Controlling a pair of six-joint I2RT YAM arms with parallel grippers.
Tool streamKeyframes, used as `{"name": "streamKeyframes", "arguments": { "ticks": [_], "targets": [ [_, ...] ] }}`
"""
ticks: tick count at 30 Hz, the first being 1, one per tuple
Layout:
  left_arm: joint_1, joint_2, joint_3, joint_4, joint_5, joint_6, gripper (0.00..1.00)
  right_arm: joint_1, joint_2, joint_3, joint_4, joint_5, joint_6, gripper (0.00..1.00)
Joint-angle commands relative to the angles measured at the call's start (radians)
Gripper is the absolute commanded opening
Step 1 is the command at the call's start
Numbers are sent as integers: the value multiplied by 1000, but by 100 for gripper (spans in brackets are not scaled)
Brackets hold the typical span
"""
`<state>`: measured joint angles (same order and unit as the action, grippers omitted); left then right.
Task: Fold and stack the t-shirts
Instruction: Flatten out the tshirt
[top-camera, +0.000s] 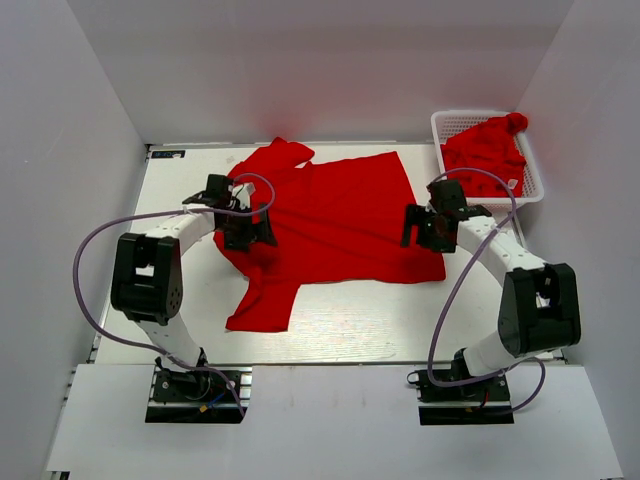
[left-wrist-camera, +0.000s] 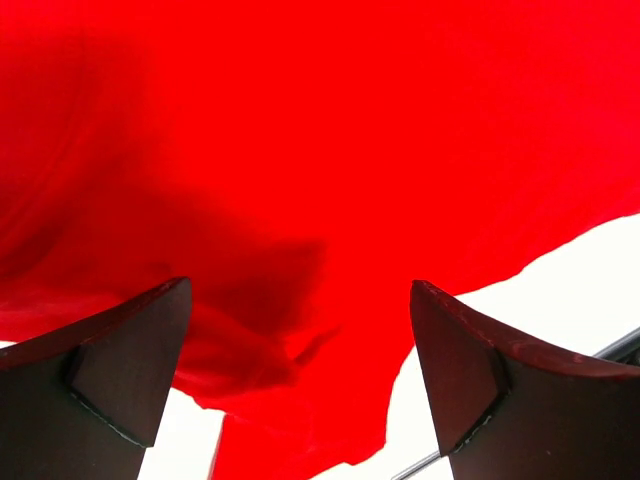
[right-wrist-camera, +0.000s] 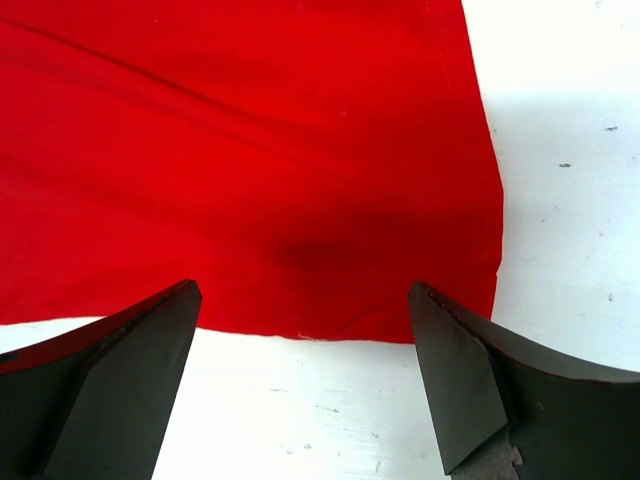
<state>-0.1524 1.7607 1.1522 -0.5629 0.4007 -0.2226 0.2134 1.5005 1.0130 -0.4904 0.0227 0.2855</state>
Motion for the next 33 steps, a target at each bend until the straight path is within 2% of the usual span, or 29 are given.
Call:
{"name": "streamKeyframes", "arguments": {
  "ticks": [1,4,7,17,25,30,33],
  "targets": [
    [13,-76,-57,112,26,-32,100,-3,30,-13,59,3,11,90],
    [33,-54,-80,123,13,-53,100,-6,66,-31,78,20,32,90],
    [42,-40,-80,89,-95,-54,100,-8,101,-39,76,71,53,90],
    [69,-29,-71,5,-309,-93,100,-22,194,-39,67,114,93,90],
    [88,17,36,-97,-460,-93,100,-55,236,-43,55,132,139,90],
    [97,46,64,-54,-427,-74,100,-80,233,-39,52,151,133,90],
    [97,86,92,-22,-361,-64,100,-86,224,-37,70,109,116,90]
  ]
}}
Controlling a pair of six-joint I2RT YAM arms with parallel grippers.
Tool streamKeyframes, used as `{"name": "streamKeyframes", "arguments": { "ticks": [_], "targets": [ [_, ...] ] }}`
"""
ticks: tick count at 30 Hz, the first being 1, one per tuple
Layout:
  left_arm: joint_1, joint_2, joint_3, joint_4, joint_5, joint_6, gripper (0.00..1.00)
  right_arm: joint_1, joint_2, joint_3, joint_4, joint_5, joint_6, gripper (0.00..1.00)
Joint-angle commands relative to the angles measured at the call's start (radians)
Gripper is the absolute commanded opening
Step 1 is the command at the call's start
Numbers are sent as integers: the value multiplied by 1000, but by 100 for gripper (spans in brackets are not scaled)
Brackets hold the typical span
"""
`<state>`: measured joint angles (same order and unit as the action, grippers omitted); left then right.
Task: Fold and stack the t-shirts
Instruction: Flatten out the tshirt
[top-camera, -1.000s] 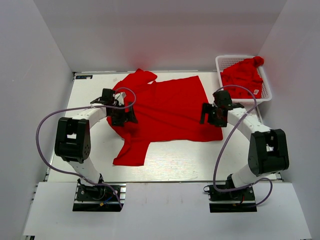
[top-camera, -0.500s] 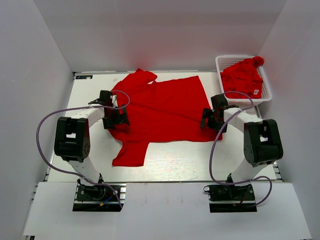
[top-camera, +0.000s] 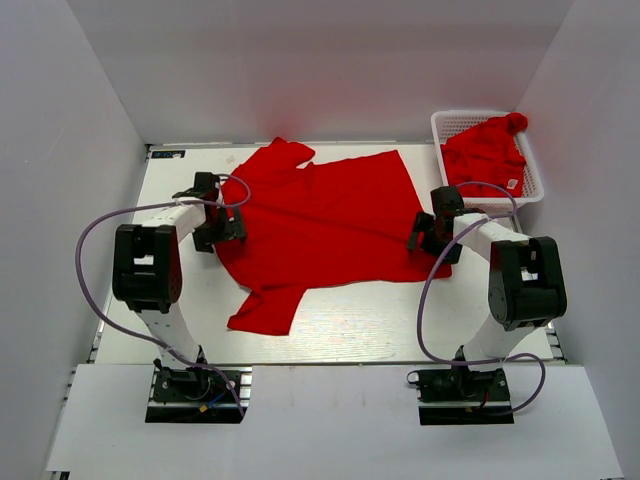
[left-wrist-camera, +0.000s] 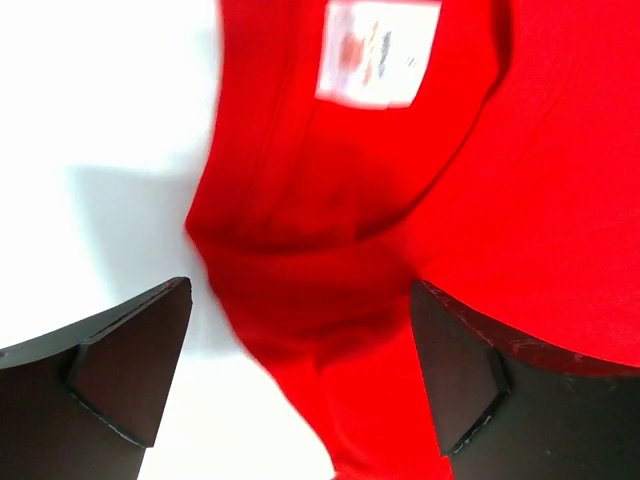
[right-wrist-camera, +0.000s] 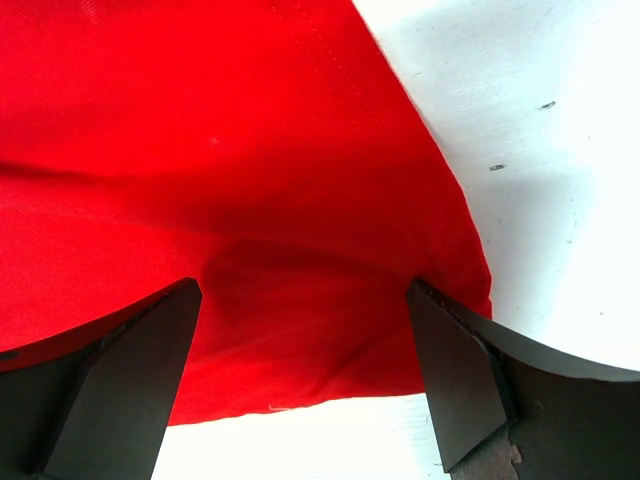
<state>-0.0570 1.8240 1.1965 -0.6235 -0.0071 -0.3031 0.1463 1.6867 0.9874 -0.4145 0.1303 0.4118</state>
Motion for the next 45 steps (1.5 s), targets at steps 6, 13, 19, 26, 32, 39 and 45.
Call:
{"name": "streamKeyframes", "arguments": {
  "ticks": [6,13,19,26,32,39,45],
  "targets": [
    [-20,20,32,90,90,16,100,-16,13,-18,5,-18,-31,90],
    [-9,-101,69,-144,-178,-118,100,-14,-15,-15,-9,-12,-31,90],
    [0,-206,11,-223,-303,-237,100,-16,-30,-24,-13,-14,-36,90],
    [0,-180,-84,-116,-280,-202,100,-14,-41,-35,-10,-12,-36,90],
    [0,-140,-115,-29,-254,-177,100,-17,-52,-38,-9,-8,-34,90],
    [-18,6,-66,-28,-332,-157,100,-16,-56,-49,-6,3,-31,90],
    [16,135,-11,-133,-433,-212,100,-11,-53,-43,-4,-11,-44,90]
  ]
}}
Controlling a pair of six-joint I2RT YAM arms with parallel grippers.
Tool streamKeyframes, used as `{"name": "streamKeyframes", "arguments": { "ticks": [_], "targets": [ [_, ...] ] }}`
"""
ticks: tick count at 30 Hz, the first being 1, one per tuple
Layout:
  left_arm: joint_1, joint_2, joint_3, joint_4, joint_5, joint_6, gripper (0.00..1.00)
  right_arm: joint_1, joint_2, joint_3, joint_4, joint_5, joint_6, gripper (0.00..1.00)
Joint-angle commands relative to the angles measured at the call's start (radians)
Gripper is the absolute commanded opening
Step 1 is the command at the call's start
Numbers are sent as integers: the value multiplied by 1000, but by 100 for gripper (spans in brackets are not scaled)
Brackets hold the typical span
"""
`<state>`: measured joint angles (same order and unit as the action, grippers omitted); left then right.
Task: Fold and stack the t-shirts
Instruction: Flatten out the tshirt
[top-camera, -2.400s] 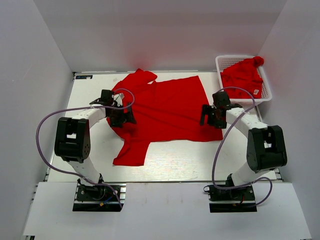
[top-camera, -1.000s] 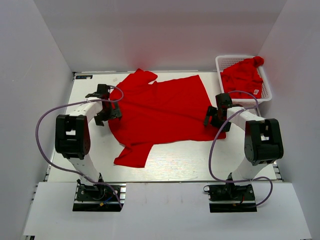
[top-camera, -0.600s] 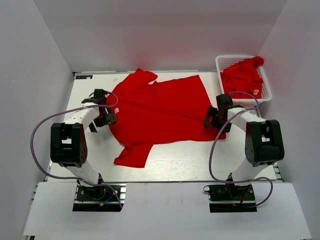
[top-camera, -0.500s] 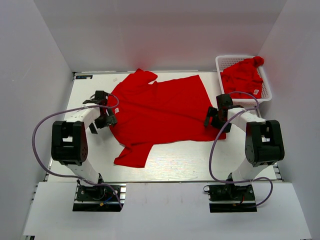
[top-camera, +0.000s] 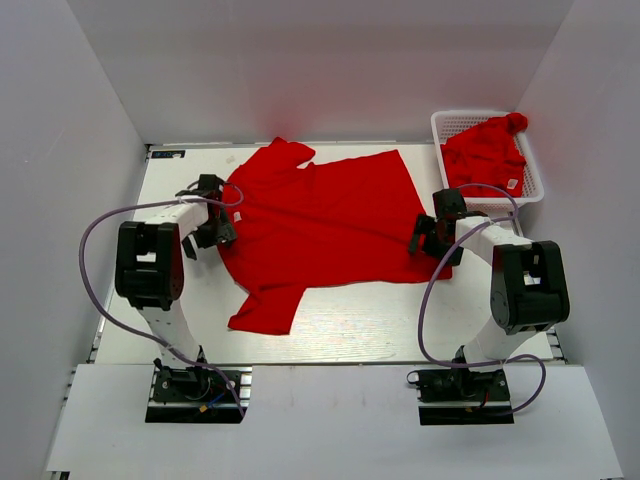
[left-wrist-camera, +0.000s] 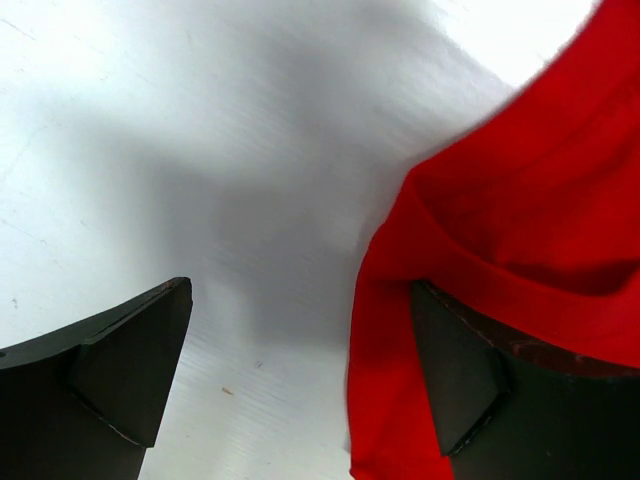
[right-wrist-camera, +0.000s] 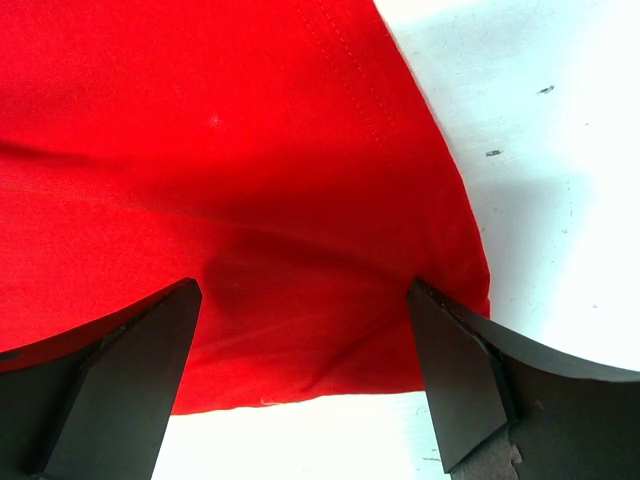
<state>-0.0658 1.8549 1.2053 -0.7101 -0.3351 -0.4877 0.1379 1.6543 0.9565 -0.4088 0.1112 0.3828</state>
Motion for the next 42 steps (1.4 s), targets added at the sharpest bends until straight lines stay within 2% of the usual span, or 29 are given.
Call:
{"name": "streamKeyframes", "arguments": {
  "ticks": [1,5,9,14,19,22,30,33,37,38,42],
  "targets": [
    [24,115,9,-58,-114,-28,100,-1,-18,-9,-7,-5,-24,90],
    [34,182,111,-77,-137,-14,100,-1,-5,-7,-12,-7,-39,90],
    [52,277,288,-121,-177,44,100,0,4,-7,-7,-5,-61,90],
    [81,316,347,-146,-128,54,100,2,6,-9,-5,-5,-85,90],
    [81,196,260,-94,-29,75,100,11,-5,-7,-7,-19,-102,90],
    [61,101,226,-120,24,75,100,19,-25,-4,-16,-36,-108,90],
    [61,-100,312,-270,40,29,100,26,-129,45,-54,-73,-98,90],
    [52,-173,263,-279,131,29,100,26,-198,68,-70,-65,-81,90],
    [18,-331,49,-204,281,75,100,23,-251,62,-91,-61,-42,90],
    [-15,-368,10,-156,348,96,100,23,-272,48,-93,-50,-35,90],
    [-123,-528,-136,-144,389,87,100,25,-320,8,-88,-70,-36,90]
  ]
}}
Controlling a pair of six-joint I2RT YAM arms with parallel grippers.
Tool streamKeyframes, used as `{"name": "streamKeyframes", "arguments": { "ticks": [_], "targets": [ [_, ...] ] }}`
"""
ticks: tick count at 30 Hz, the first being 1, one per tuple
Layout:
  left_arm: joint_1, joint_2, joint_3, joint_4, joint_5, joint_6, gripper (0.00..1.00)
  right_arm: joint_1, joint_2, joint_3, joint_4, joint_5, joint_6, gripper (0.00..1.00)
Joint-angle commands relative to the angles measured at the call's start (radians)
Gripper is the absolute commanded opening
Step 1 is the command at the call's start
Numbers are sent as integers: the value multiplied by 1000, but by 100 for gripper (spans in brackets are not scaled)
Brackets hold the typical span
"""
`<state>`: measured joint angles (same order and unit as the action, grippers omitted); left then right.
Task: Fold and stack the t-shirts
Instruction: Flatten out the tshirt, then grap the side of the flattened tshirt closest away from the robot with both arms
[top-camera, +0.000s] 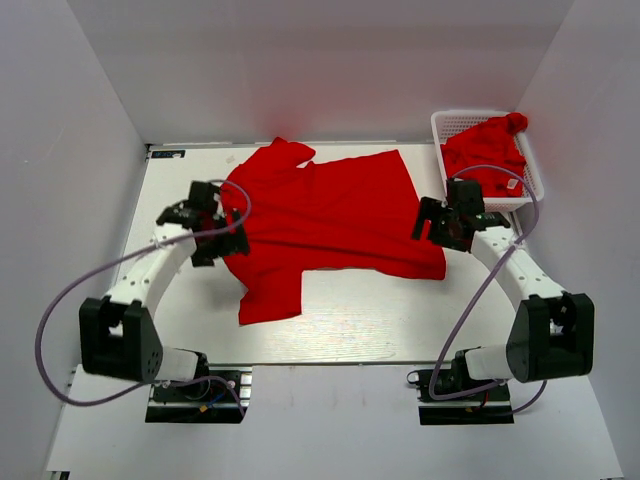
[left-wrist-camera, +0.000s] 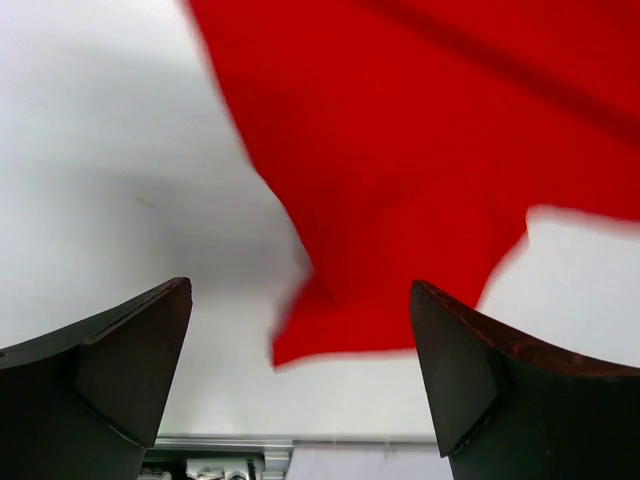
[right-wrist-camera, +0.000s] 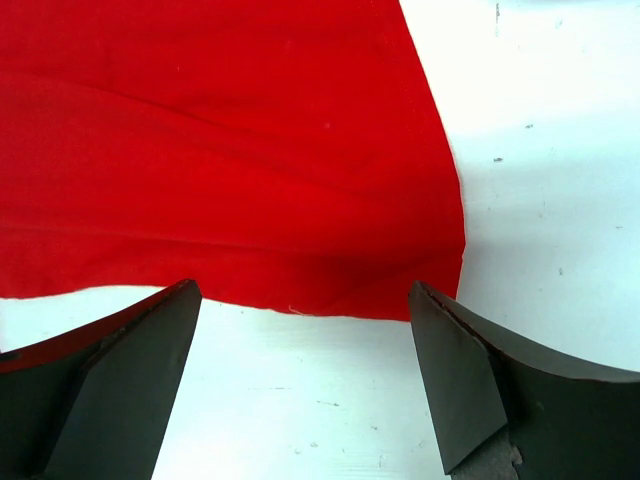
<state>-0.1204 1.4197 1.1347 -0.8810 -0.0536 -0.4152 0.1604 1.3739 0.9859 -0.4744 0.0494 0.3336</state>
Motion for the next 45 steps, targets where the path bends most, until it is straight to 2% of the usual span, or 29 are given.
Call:
{"name": "streamKeyframes", "arguments": {
  "ticks": [1,7,9,14,17,20,25,27,29,33,35,40,41,45],
  "targets": [
    [-90,-147,-119,27,121,0,100,-2,-47,-30,-21,-8,13,90],
    [-269,-316,-381,27,172,-169,100,1,-122,-128,-7,-16,19,90],
    [-312,-367,-459,36,141,-209,100,1,-130,-154,-6,-14,22,90],
    [-323,-396,-489,5,35,-289,100,1,-136,-165,-20,-16,21,90],
    [-323,-328,-492,17,-38,-315,100,-2,-142,-159,-24,-5,19,90],
    [-323,-251,-501,95,-26,-315,100,-2,-145,-158,-33,4,18,90],
    [-312,-212,-543,187,-26,-315,100,-2,-139,-150,-56,32,8,90],
    [-312,-203,-555,188,-40,-339,100,-2,-131,-151,-63,18,10,90],
    [-312,-203,-543,154,-118,-382,100,-4,-131,-154,-64,26,10,90],
    [-321,-164,-521,91,-201,-382,100,-4,-130,-153,-61,35,8,90],
    [-321,-143,-521,64,-245,-382,96,-4,-124,-153,-59,33,10,90],
    [-331,-24,-521,66,-256,-392,95,-2,-125,-164,-56,36,18,90],
    [-340,-13,-521,79,-256,-392,94,-4,-127,-167,-55,38,19,90],
    [-349,5,-530,149,-210,-373,77,-4,-130,-165,-56,47,21,90]
  ]
}}
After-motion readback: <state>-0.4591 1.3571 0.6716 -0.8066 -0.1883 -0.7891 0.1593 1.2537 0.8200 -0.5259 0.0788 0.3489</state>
